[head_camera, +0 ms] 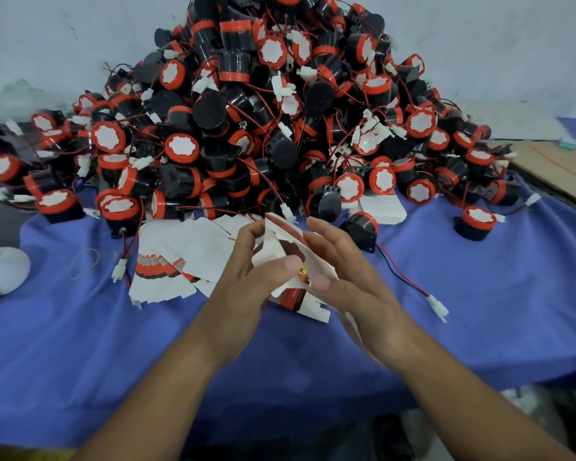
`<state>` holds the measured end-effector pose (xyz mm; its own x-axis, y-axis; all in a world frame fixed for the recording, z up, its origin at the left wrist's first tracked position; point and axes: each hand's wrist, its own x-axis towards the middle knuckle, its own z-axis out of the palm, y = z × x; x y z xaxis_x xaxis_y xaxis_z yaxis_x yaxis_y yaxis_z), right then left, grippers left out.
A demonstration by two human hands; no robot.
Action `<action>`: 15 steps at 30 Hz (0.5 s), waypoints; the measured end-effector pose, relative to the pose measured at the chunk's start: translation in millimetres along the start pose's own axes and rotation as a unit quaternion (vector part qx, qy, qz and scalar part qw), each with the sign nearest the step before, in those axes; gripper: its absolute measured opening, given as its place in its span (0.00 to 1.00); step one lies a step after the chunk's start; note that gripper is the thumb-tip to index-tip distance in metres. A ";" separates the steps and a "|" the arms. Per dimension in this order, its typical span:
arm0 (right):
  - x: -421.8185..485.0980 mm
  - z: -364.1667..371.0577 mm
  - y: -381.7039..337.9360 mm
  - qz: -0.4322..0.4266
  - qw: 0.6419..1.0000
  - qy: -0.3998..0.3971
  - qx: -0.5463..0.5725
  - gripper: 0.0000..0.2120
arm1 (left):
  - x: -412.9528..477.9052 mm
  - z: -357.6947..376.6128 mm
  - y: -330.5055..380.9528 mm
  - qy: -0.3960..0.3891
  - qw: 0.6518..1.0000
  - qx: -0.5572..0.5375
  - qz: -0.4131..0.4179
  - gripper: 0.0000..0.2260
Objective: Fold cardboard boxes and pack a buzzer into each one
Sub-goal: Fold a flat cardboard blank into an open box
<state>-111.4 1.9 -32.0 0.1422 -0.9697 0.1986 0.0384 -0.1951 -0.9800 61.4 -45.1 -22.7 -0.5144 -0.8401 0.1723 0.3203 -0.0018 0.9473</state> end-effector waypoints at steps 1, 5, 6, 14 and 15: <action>-1.2 0.0 0.1 0.004 1.000 -0.012 -0.008 0.34 | 0.3 -0.9 -0.8 -0.002 1.000 0.004 0.003 0.22; -3.6 4.4 -3.6 -0.008 0.996 0.017 -0.090 0.34 | 2.8 -5.9 -1.9 -0.020 1.000 -0.002 0.002 0.25; -4.0 6.2 -3.6 -0.018 0.993 0.039 -0.113 0.31 | 2.9 -5.8 -1.3 -0.018 1.000 0.001 -0.002 0.25; 2.4 -3.7 -8.6 0.003 0.973 0.223 -0.050 0.11 | -3.2 -6.1 -9.7 -0.090 0.993 0.079 0.005 0.25; 3.7 -5.2 -8.2 0.017 0.972 0.234 -0.014 0.09 | -2.6 -1.6 -9.7 -0.104 0.990 0.091 -0.004 0.25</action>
<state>-116.3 -0.8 -23.3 -0.3224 -0.9353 0.1459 0.0132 -0.1585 -0.9873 60.9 -43.7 -32.7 -0.6747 -0.7110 0.1981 0.1763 0.1053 0.9787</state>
